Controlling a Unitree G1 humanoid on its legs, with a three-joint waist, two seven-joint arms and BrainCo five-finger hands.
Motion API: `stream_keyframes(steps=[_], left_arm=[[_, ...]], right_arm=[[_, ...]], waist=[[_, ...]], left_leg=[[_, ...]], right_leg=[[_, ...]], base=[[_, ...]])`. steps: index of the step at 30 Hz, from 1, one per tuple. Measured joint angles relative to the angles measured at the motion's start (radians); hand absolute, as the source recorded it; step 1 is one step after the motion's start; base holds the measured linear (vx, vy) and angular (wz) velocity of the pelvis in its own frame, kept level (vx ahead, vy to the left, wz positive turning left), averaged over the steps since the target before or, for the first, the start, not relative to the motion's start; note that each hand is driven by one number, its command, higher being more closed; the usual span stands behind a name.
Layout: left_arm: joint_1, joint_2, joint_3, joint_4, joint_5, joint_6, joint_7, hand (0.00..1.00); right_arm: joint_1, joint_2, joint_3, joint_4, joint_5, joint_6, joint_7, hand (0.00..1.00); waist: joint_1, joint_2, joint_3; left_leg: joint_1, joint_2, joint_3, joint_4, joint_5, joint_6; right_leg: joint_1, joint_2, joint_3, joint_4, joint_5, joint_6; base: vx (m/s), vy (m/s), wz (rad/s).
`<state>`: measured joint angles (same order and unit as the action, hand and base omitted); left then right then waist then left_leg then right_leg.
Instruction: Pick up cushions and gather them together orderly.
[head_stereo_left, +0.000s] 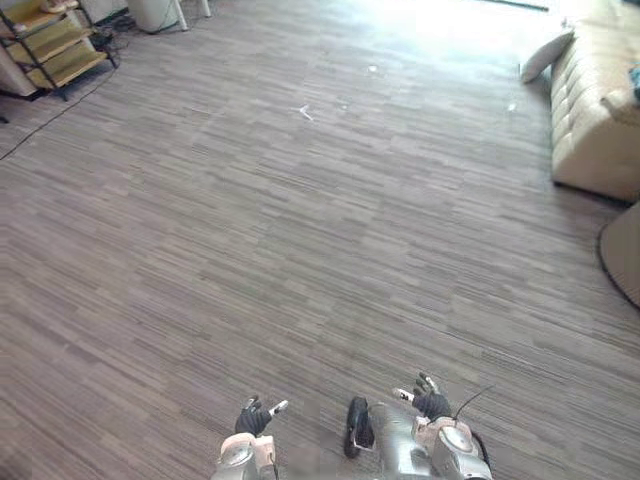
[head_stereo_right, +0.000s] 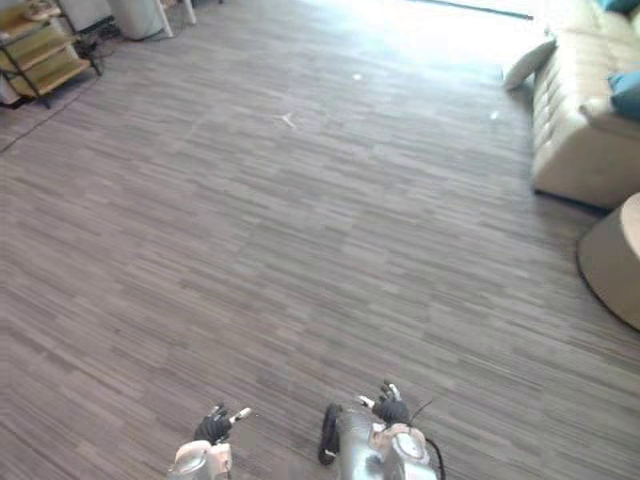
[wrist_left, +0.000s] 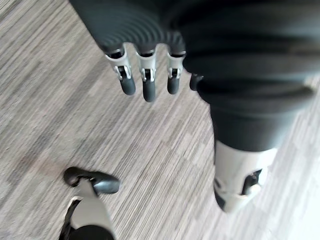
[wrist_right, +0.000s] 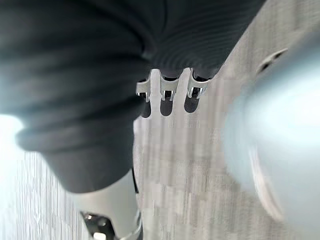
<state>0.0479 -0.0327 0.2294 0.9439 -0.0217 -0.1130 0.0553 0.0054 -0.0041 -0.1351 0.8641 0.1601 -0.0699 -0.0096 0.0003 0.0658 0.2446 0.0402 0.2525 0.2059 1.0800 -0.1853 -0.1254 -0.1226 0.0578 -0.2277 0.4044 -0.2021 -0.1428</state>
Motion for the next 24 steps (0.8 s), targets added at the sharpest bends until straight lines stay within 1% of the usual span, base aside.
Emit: stream_keyframes(steps=[1,2,3,4,5,6,7,8,9,10,11,12,13,14,15,16,17,18,19,20,21,22,23,24], left_arm=[[0.006,0.013,-0.001,-0.02,0.0,-0.002,0.0,0.0],[0.015,0.021,-0.001,-0.037,-0.002,-0.007,-0.001,0.0],[0.025,0.022,0.0,-0.054,-0.002,-0.011,-0.001,0.0],[0.031,0.018,0.013,-0.074,-0.003,-0.012,0.0,0.0],[0.033,0.015,0.02,-0.082,-0.003,-0.012,0.0,0.0],[0.038,0.009,0.02,-0.087,-0.006,-0.013,0.001,0.0],[0.051,0.011,0.02,-0.087,-0.019,-0.015,0.001,0.0],[0.054,0.011,0.021,-0.089,-0.03,-0.02,0.003,0.0],[0.053,0.011,0.018,-0.088,-0.042,-0.027,0.003,0.0],[0.052,0.018,0.018,-0.085,-0.043,-0.032,0.003,0.0],[0.053,0.033,0.018,-0.087,-0.039,-0.03,0.003,0.0],[0.052,0.042,0.019,-0.084,-0.04,-0.029,0.002,0.0],[0.051,0.047,0.02,-0.081,-0.04,-0.03,0.004,0.0],[0.045,0.061,0.018,-0.068,-0.039,-0.029,0.006,0.0],[0.039,0.072,0.017,-0.057,-0.038,-0.025,0.008,0.0],[0.039,0.075,0.016,-0.04,-0.037,-0.019,0.008,0.0],[0.039,0.074,0.003,-0.023,-0.037,-0.011,0.009,0.0],[0.031,0.071,-0.014,-0.018,-0.037,-0.008,0.009,0.0],[0.028,0.07,-0.023,-0.018,-0.037,-0.01,0.008,0.0],[0.018,0.069,-0.031,-0.002,-0.037,-0.008,0.006,0.0],[0.012,0.068,-0.032,0.01,-0.037,-0.008,0.006,0.0],[0.013,0.066,-0.033,0.018,-0.037,-0.007,0.006,0.0],[0.014,0.062,-0.034,0.023,-0.037,-0.006,0.005,0.0],[0.015,0.057,-0.034,0.021,-0.035,-0.008,0.003,0.0]], right_arm=[[-0.004,0.014,0.005,0.012,0.001,0.001,-0.001,0.0],[-0.003,0.03,0.019,0.022,0.01,0.002,-0.002,0.0],[0.006,0.037,0.025,0.025,0.016,0.003,-0.002,0.0],[0.01,0.045,0.024,0.025,0.017,0.002,-0.003,0.0],[0.015,0.045,0.021,0.026,0.017,0.003,-0.006,0.0],[0.017,0.043,0.019,0.029,0.017,0.003,-0.009,0.0],[0.016,0.04,0.019,0.046,0.016,0.001,-0.011,0.0],[0.014,0.039,0.019,0.057,0.016,0.0,-0.011,0.0],[0.012,0.038,0.021,0.074,0.015,0.001,-0.011,0.0],[0.013,0.044,0.021,0.105,0.014,0.003,-0.011,0.0],[0.015,0.057,0.023,0.105,0.01,0.003,-0.011,0.0],[0.016,0.065,0.025,0.098,0.001,0.002,-0.009,0.0],[0.019,0.065,0.023,0.098,-0.006,0.002,-0.008,0.0],[0.02,0.07,0.021,0.095,-0.015,0.001,-0.008,0.0],[0.017,0.062,0.019,0.093,-0.027,-0.002,-0.008,0.0],[0.015,0.06,0.019,0.09,-0.035,-0.004,-0.007,0.0],[0.019,0.057,0.02,0.077,-0.043,-0.011,-0.006,0.0],[0.028,0.054,0.02,0.052,-0.044,-0.013,-0.003,0.0],[0.032,0.052,0.02,0.043,-0.044,-0.017,-0.002,0.0],[0.032,0.046,0.018,0.017,-0.044,-0.021,-0.001,0.0],[0.029,0.04,0.016,0.013,-0.043,-0.023,-0.001,0.0],[0.023,0.033,0.01,0.012,-0.043,-0.023,0.0,0.0],[0.018,0.033,-0.009,0.01,-0.042,-0.023,0.0,0.0],[0.016,0.033,-0.016,0.011,-0.042,-0.021,0.0,0.0]], waist=[[0.007,-0.016,0.008],[0.011,-0.04,0.005],[0.016,-0.054,-0.004],[0.029,-0.057,-0.005],[0.04,-0.052,-0.007],[0.048,-0.05,-0.008],[0.06,-0.05,-0.008],[0.062,-0.049,-0.01],[0.068,-0.049,-0.01],[0.079,-0.067,-0.03],[0.081,-0.093,-0.047],[0.076,-0.11,-0.046],[0.078,-0.12,-0.043],[0.073,-0.143,-0.031],[0.06,-0.155,-0.026],[0.05,-0.147,-0.021],[0.042,-0.132,-0.026],[0.039,-0.125,-0.032],[0.039,-0.12,-0.032],[0.034,-0.115,-0.028],[0.028,-0.112,-0.026],[0.015,-0.109,-0.025],[-0.001,-0.108,-0.026],[-0.002,-0.106,-0.025]], left_leg=[[-0.043,0.001,0.002,0.018,-0.027,0.007],[-0.109,-0.003,0.017,-0.006,-0.056,0.029],[-0.169,-0.007,0.036,-0.06,-0.073,0.047],[-0.24,-0.023,0.042,-0.167,-0.094,0.066],[-0.287,-0.046,0.036,-0.283,-0.098,0.069],[-0.323,-0.081,0.014,-0.431,-0.084,0.06],[-0.347,-0.133,-0.036,-0.676,-0.01,0.045],[-0.355,-0.142,-0.046,-0.739,0.021,0.039],[-0.364,-0.146,-0.055,-0.769,0.096,0.03],[-0.35,-0.163,-0.042,-0.753,0.2,0.057],[-0.348,-0.176,-0.013,-0.742,0.168,0.076],[-0.334,-0.181,0.011,-0.715,0.131,0.114],[-0.309,-0.189,0.031,-0.701,0.102,0.124],[-0.23,-0.214,0.057,-0.703,0.05,0.139],[-0.155,-0.245,0.056,-0.711,0.005,0.141],[-0.095,-0.253,0.057,-0.719,-0.029,0.146],[-0.015,-0.25,0.058,-0.739,-0.067,0.149],[0.048,-0.245,0.057,-0.773,-0.098,0.157],[0.085,-0.244,0.053,-0.801,-0.11,0.155],[0.152,-0.239,0.042,-0.842,-0.117,0.149],[0.191,-0.236,0.039,-0.865,-0.12,0.148],[0.232,-0.232,0.034,-0.896,-0.119,0.147],[0.283,-0.229,0.031,-0.93,-0.119,0.147],[0.326,-0.232,0.026,-0.955,-0.121,0.142]], right_leg=[[0.068,0.003,0.018,-0.037,-0.015,-0.001],[0.145,0.002,0.046,-0.095,-0.029,-0.002],[0.197,0.001,0.073,-0.136,-0.034,-0.001],[0.252,-0.005,0.105,-0.18,-0.039,0.019],[0.289,-0.012,0.135,-0.205,-0.049,0.034],[0.326,-0.027,0.165,-0.229,-0.064,0.051],[0.38,-0.056,0.213,-0.259,-0.092,0.076],[0.398,-0.061,0.229,-0.271,-0.104,0.086],[0.425,-0.072,0.252,-0.284,-0.12,0.094],[0.44,-0.1,0.301,-0.279,-0.13,0.097],[0.417,-0.127,0.318,-0.235,-0.121,0.089],[0.365,-0.148,0.335,-0.12,-0.102,0.121],[0.325,-0.154,0.354,0.009,-0.085,0.151],[0.242,-0.179,0.371,0.261,-0.016,0.258],[0.172,-0.195,0.36,0.468,0.028,0.308],[0.129,-0.199,0.339,0.578,0.019,0.298],[0.062,-0.195,0.283,0.652,-0.007,0.27],[-0.009,-0.195,0.215,0.659,-0.032,0.248],[-0.066,-0.197,0.169,0.642,-0.049,0.235],[-0.154,-0.199,0.099,0.554,-0.07,0.203],[-0.187,-0.199,0.064,0.475,-0.071,0.196],[-0.214,-0.197,0.02,0.347,-0.06,0.189],[-0.229,-0.191,-0.018,0.164,-0.006,0.181],[-0.23,-0.173,-0.026,0.026,0.055,0.166]], base=[[0.66,-0.049,-0.61],[0.61,-0.032,-0.54],[0.6,-0.016,-0.7],[0.59,0.052,-0.82],[0.6,0.134,-0.91],[0.88,0.281,-1.04],[0.64,0.233,-0.9],[0.68,0.303,-0.81],[0.59,0.302,-0.86],[0.72,0.37,-0.87],[0.73,0.358,-0.91],[0.57,0.273,-0.57],[0.81,0.402,-0.58],[0.64,0.324,-0.4],[0.73,0.35,-0.25],[0.58,0.226,-0.1],[0.69,0.215,0.01],[0.56,0.137,0.06],[0.55,0.089,0.25],[0.58,0.051,0.31],[0.61,0.031,0.43],[0.66,-0.009,0.55],[0.71,-0.047,0.61],[0.9,-0.093,0.56]])
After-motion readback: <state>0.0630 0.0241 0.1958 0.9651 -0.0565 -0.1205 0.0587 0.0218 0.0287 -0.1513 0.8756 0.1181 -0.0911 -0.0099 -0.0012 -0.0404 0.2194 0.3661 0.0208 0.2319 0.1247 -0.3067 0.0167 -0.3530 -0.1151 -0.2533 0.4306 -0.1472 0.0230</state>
